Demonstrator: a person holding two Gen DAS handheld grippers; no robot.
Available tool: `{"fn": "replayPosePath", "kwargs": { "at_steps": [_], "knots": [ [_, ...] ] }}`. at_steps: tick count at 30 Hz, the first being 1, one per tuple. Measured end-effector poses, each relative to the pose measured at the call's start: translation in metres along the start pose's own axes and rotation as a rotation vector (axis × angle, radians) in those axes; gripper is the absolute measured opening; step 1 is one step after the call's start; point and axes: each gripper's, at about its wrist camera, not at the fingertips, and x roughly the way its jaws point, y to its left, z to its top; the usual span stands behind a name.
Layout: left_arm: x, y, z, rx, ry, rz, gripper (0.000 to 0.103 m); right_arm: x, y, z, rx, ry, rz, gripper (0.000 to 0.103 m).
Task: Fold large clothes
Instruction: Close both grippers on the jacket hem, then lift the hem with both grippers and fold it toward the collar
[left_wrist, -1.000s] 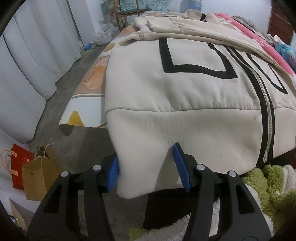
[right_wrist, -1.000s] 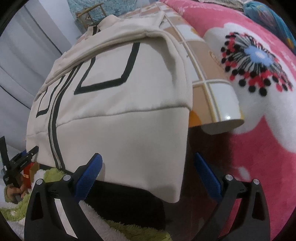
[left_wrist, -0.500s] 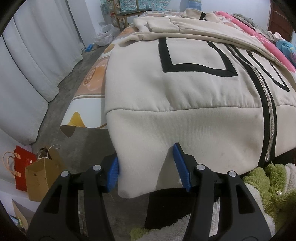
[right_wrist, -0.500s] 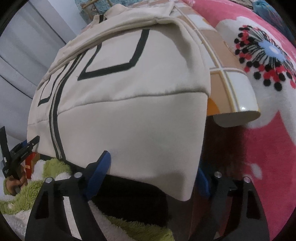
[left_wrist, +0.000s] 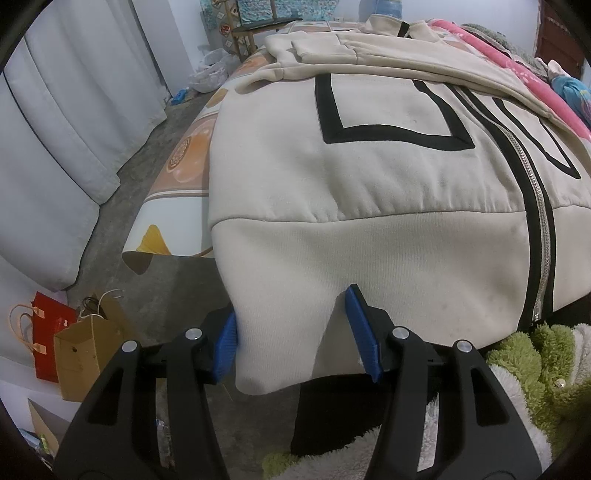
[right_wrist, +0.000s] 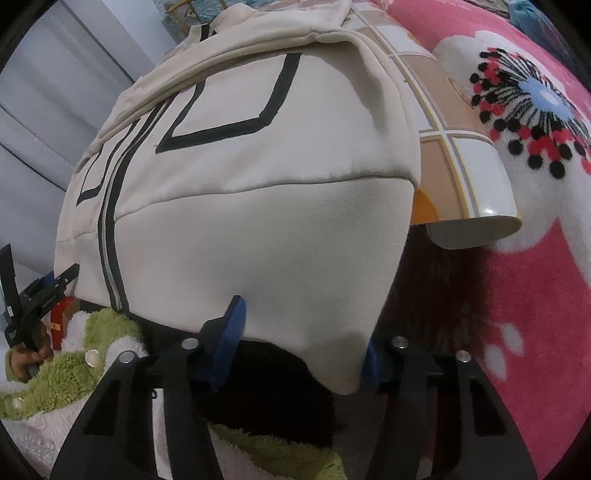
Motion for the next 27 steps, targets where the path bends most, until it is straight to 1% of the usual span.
{"fn": "replayPosePath", "kwargs": {
  "at_steps": [10, 13, 16, 17, 18, 20, 21, 23, 25, 27],
  "knots": [
    [-0.002, 0.0, -0.004, 0.0, 0.0, 0.005, 0.053, -0.008, -0.001, -0.004, -0.025, -0.012, -0.011, 0.034],
    [-0.004, 0.001, -0.008, 0.0, 0.002, 0.003, 0.051, -0.011, -0.001, -0.006, -0.029, -0.021, -0.013, 0.028],
    [-0.006, 0.001, -0.012, 0.015, 0.003, 0.011, 0.044, -0.015, -0.001, -0.009, -0.028, -0.036, -0.007, 0.021],
    [-0.007, 0.001, -0.014, 0.018, 0.002, 0.013, 0.039, -0.017, -0.001, -0.01, -0.026, -0.042, -0.003, 0.017],
    [-0.009, 0.001, -0.016, 0.023, -0.001, 0.02, 0.036, -0.018, -0.001, -0.01, -0.026, -0.046, 0.002, 0.016],
    [-0.015, 0.003, -0.019, 0.021, -0.019, 0.031, 0.026, -0.023, 0.0, -0.011, -0.028, -0.06, 0.013, 0.011],
    [-0.017, 0.003, -0.02, 0.025, -0.025, 0.031, 0.023, -0.027, 0.0, -0.012, -0.03, -0.07, 0.023, 0.01],
    [-0.022, 0.003, -0.022, 0.033, -0.04, 0.03, 0.013, -0.033, 0.0, -0.013, -0.033, -0.085, 0.035, 0.008],
    [-0.03, 0.002, -0.022, 0.046, -0.069, 0.016, 0.008, -0.041, 0.0, -0.013, -0.03, -0.102, 0.067, 0.007],
    [-0.04, 0.002, -0.021, 0.062, -0.103, 0.001, 0.006, -0.052, 0.0, -0.012, -0.015, -0.125, 0.112, 0.007]
  ]
}}
